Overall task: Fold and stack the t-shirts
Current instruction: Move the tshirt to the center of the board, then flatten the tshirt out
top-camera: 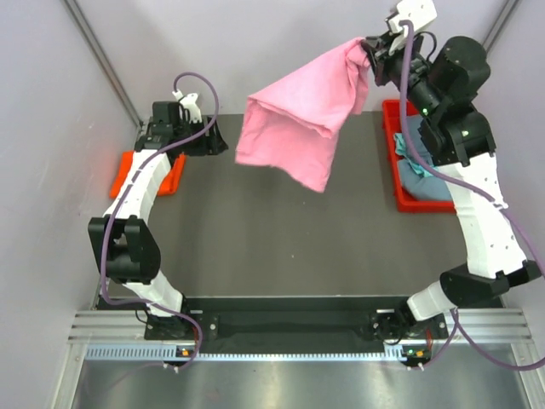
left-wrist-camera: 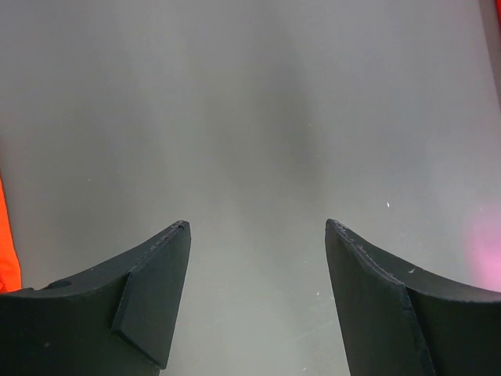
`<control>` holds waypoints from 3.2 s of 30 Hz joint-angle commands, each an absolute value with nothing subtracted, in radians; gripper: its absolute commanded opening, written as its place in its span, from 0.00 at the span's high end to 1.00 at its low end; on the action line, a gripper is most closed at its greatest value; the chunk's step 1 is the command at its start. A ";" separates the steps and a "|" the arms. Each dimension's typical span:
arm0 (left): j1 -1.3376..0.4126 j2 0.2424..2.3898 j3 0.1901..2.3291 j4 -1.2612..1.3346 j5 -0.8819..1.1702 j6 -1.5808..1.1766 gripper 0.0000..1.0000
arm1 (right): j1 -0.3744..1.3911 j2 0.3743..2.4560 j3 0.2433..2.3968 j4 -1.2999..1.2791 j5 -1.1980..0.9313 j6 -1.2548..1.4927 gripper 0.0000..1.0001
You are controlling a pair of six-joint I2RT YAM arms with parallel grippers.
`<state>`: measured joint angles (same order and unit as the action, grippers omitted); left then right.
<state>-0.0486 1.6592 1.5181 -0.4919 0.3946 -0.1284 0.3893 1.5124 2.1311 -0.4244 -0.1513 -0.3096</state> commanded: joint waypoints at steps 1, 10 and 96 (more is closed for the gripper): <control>-0.049 1.635 1.505 -0.453 0.394 -0.141 0.26 | 0.385 1.502 1.984 -0.322 -0.109 -0.288 0.95; -0.049 1.586 1.447 -0.491 0.400 -0.127 0.27 | 0.367 1.540 1.603 -0.409 0.040 -0.218 0.30; -0.239 1.508 1.422 -0.532 0.384 -0.244 0.48 | 0.485 1.753 1.604 -0.474 -0.339 -0.221 0.32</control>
